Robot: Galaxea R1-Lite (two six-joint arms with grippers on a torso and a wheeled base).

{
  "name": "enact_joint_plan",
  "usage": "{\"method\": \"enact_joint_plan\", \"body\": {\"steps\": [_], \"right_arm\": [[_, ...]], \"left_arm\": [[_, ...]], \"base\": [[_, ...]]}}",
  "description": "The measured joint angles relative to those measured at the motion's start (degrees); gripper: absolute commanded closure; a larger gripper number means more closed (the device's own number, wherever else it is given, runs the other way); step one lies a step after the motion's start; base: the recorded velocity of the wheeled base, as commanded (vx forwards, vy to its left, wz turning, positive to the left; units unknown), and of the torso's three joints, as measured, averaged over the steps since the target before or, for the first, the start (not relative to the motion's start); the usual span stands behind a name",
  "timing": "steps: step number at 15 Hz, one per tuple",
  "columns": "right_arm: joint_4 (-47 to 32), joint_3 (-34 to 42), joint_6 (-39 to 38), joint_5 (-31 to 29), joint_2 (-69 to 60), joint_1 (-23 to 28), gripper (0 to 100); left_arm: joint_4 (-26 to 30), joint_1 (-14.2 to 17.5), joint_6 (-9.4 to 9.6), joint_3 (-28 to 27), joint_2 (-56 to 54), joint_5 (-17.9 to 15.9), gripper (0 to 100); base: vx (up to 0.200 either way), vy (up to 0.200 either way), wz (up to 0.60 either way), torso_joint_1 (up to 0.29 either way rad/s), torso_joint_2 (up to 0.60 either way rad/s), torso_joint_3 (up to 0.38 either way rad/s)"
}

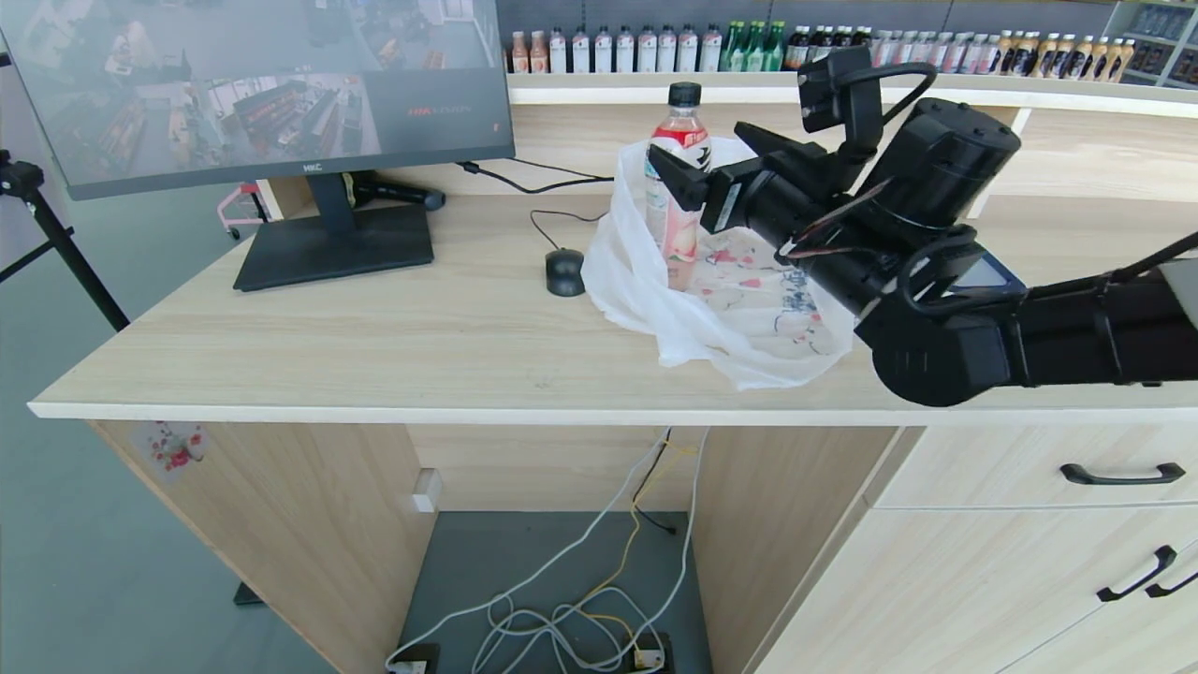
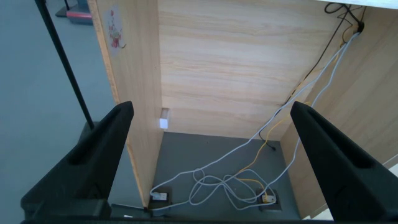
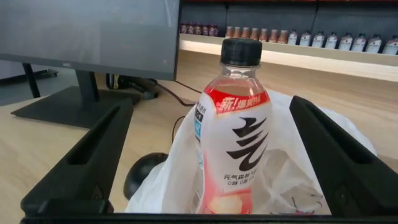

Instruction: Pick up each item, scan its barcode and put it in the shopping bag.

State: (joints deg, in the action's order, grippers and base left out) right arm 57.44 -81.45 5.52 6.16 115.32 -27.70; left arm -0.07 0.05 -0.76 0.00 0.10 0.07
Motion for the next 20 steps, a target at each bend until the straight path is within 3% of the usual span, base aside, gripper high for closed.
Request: {"method": "enact_joint_plan", "body": {"steps": [6,11,15,20], "right_arm": [[12.13,33.62,0.05,0.62,-18.05,-0.41,0],[21.47,55.26,0.05,-1.62,-30.24,-2.10,0],[23.93,67.10,-0.46,-2.06,-37.68,-2.73,0],[25.25,72.69,-1.80,-2.06,-41.62,-3.04,0]], "left_arm": [[0.00,0.00,0.00,0.00,0.00,0.00,0],[0.00,0.02,0.00,0.00,0.00,0.00,0],[0.00,0.05,0.00,0.00,0.00,0.00,0],[0.12,-0.05,0.91,0.00,0.00,0.00,0]], "base": [[0.000,0.000,0.00,0.000,0.00,0.000],[0.000,0.000,0.00,0.000,0.00,0.000],[0.000,0.000,0.00,0.000,0.00,0.000],[0.000,0.000,0.00,0.000,0.00,0.000]]}}
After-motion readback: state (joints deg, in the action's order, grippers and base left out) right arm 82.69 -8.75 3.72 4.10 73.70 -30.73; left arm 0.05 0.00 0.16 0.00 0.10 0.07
